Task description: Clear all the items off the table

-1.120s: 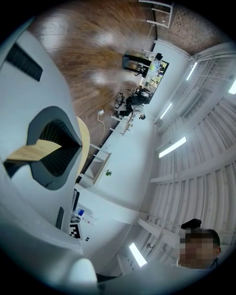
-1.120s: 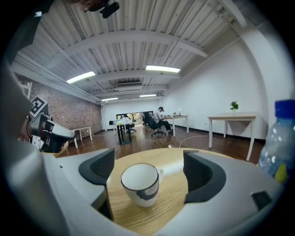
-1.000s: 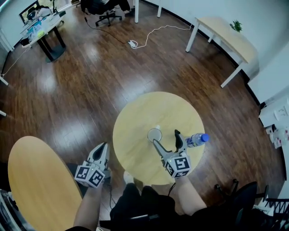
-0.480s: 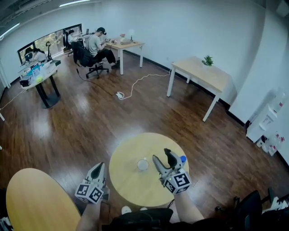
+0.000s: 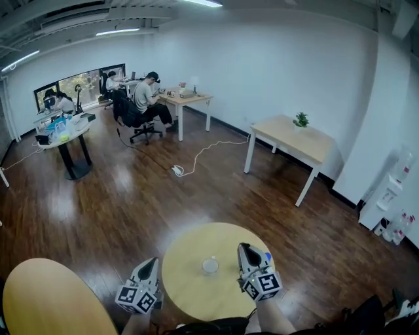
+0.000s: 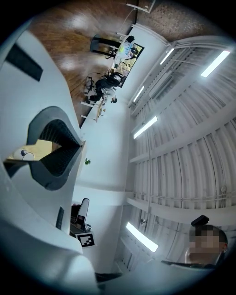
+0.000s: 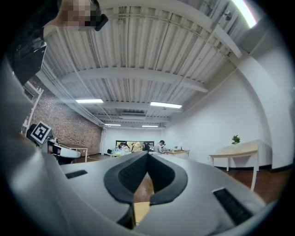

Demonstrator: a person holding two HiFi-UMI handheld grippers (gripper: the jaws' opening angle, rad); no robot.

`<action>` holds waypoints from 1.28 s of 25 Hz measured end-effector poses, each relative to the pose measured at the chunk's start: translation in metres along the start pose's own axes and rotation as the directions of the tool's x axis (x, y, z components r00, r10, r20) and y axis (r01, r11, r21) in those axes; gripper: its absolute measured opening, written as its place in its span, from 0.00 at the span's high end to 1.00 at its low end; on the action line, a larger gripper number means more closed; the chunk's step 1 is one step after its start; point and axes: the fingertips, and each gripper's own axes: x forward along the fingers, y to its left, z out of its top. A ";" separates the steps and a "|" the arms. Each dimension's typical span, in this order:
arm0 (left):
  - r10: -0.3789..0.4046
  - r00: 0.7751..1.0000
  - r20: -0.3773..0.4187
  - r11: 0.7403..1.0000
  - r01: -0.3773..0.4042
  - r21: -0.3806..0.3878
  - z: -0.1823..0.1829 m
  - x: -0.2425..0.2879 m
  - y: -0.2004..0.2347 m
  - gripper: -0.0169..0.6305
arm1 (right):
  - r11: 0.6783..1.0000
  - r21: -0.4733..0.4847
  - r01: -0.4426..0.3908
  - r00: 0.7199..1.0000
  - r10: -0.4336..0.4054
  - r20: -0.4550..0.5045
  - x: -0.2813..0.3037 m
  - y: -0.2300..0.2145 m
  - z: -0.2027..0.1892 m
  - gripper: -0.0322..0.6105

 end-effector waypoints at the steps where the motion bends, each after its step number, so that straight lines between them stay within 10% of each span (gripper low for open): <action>1: -0.011 1.000 -0.004 1.000 0.011 0.025 0.001 0.001 -0.002 0.98 | 1.000 -0.001 0.002 1.000 -0.002 0.007 0.003 0.001 0.001 0.95; 32: 0.080 0.997 0.023 0.995 -0.081 0.052 0.009 -0.037 0.010 0.99 | 0.996 -0.075 -0.048 0.998 0.045 -0.040 -0.001 0.032 -0.015 0.95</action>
